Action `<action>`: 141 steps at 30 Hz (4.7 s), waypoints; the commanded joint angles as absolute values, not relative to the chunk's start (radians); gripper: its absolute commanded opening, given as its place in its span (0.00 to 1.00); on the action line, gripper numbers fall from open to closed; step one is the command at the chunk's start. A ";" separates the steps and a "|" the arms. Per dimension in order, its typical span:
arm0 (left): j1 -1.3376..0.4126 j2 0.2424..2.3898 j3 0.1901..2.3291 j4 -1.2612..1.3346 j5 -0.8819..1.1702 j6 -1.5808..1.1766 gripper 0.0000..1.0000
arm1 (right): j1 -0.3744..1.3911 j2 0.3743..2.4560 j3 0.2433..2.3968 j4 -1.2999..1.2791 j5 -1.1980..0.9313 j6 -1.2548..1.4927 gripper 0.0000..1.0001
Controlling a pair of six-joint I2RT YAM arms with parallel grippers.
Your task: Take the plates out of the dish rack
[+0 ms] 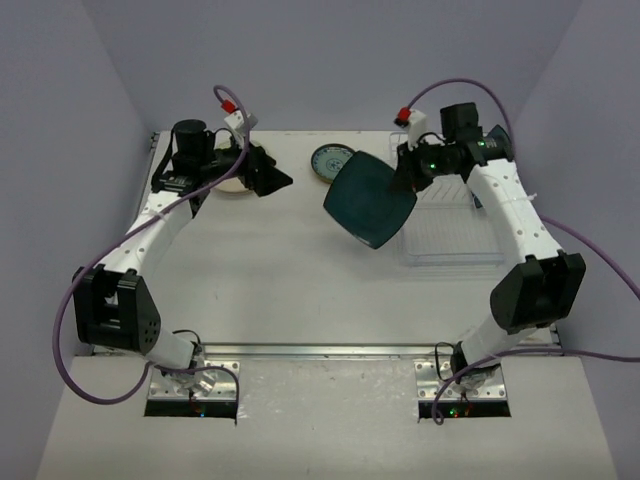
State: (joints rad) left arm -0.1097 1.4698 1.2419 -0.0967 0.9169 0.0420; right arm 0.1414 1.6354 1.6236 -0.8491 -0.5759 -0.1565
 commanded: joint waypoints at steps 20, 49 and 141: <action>-0.225 1.562 1.176 -0.278 1.046 0.152 0.66 | 0.403 1.663 1.666 -0.745 -0.727 -0.089 0.00; -0.180 1.575 0.977 -0.033 1.105 -0.151 0.00 | 0.406 1.709 1.657 -0.782 -0.601 -0.036 0.80; -0.268 1.493 1.263 -0.220 0.134 0.225 0.78 | -0.174 1.754 1.925 -0.721 0.082 -0.151 0.94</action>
